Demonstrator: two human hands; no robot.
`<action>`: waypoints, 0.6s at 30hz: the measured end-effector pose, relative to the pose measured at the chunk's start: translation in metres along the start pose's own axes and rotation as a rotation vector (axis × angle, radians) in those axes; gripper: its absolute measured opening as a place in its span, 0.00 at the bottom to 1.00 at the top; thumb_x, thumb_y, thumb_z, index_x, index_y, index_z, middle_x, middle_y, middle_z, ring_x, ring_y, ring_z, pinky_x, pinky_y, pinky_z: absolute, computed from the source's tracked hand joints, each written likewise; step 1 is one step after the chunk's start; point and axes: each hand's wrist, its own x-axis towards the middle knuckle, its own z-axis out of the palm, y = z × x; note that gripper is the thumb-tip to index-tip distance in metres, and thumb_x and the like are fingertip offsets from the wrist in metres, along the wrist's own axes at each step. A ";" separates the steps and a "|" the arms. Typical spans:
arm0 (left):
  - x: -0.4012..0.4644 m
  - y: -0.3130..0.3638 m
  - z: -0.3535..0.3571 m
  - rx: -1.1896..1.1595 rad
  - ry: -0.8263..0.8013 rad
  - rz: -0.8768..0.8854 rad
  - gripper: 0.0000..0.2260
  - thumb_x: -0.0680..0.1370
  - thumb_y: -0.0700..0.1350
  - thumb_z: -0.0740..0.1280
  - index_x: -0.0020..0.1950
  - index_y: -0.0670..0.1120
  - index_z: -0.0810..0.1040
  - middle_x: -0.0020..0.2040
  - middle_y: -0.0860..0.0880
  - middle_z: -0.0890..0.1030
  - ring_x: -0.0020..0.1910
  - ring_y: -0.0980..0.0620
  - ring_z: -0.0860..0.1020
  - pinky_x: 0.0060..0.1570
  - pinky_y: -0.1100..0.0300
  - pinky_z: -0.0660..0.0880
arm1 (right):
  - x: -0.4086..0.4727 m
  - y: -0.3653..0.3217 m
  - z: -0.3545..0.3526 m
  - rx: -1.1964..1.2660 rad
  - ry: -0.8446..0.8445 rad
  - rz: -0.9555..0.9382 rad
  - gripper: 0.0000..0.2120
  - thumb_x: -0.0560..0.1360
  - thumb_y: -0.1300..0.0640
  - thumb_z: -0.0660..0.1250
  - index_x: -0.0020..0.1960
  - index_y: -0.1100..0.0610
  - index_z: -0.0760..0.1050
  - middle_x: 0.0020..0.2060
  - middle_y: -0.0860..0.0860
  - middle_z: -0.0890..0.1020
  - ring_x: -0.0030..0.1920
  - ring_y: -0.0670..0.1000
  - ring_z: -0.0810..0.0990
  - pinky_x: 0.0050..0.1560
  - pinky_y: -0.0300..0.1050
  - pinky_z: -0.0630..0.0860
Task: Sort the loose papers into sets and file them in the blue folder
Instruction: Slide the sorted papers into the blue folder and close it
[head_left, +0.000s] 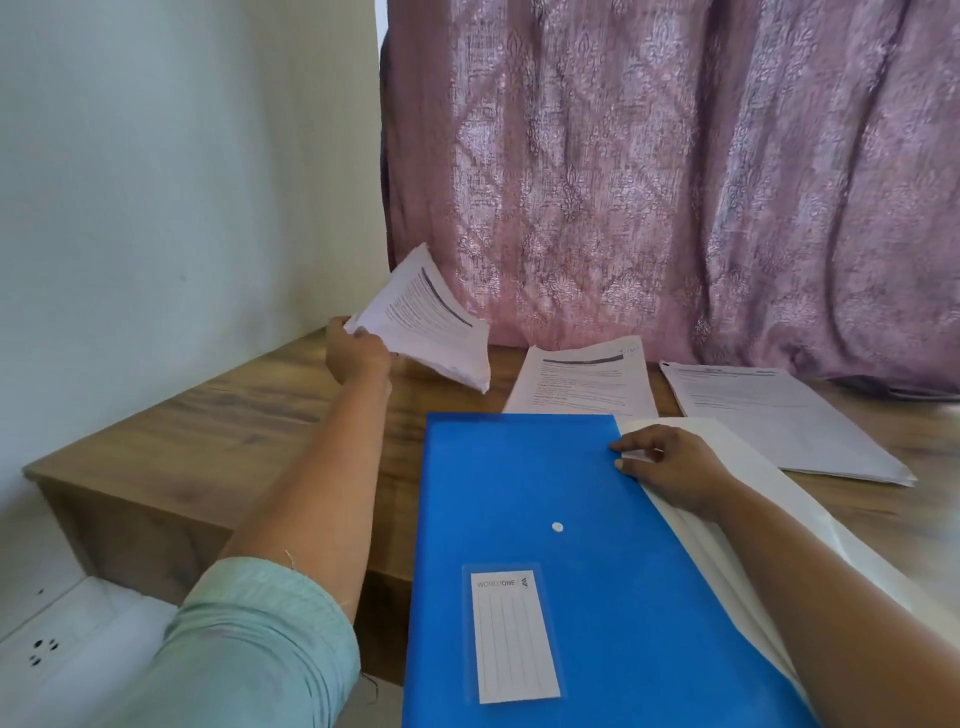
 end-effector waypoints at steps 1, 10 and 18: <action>0.000 0.009 -0.001 -0.084 0.030 -0.015 0.13 0.82 0.39 0.56 0.65 0.42 0.73 0.60 0.43 0.77 0.55 0.44 0.77 0.55 0.57 0.76 | 0.000 0.000 0.000 0.001 -0.003 0.006 0.10 0.73 0.52 0.72 0.54 0.46 0.82 0.56 0.44 0.79 0.55 0.45 0.75 0.56 0.37 0.66; -0.073 0.055 -0.034 -0.670 -0.187 -0.275 0.16 0.76 0.32 0.58 0.63 0.40 0.72 0.59 0.41 0.78 0.48 0.45 0.81 0.28 0.63 0.78 | -0.010 -0.021 -0.008 0.156 0.151 0.006 0.19 0.76 0.41 0.65 0.58 0.53 0.81 0.49 0.46 0.81 0.56 0.51 0.78 0.53 0.42 0.68; -0.194 0.017 -0.074 -0.542 -0.534 -0.456 0.09 0.80 0.35 0.63 0.60 0.41 0.71 0.55 0.43 0.78 0.47 0.47 0.80 0.32 0.62 0.80 | -0.040 -0.054 -0.053 1.178 -0.307 0.301 0.23 0.76 0.47 0.65 0.64 0.61 0.76 0.54 0.59 0.83 0.48 0.58 0.84 0.43 0.54 0.83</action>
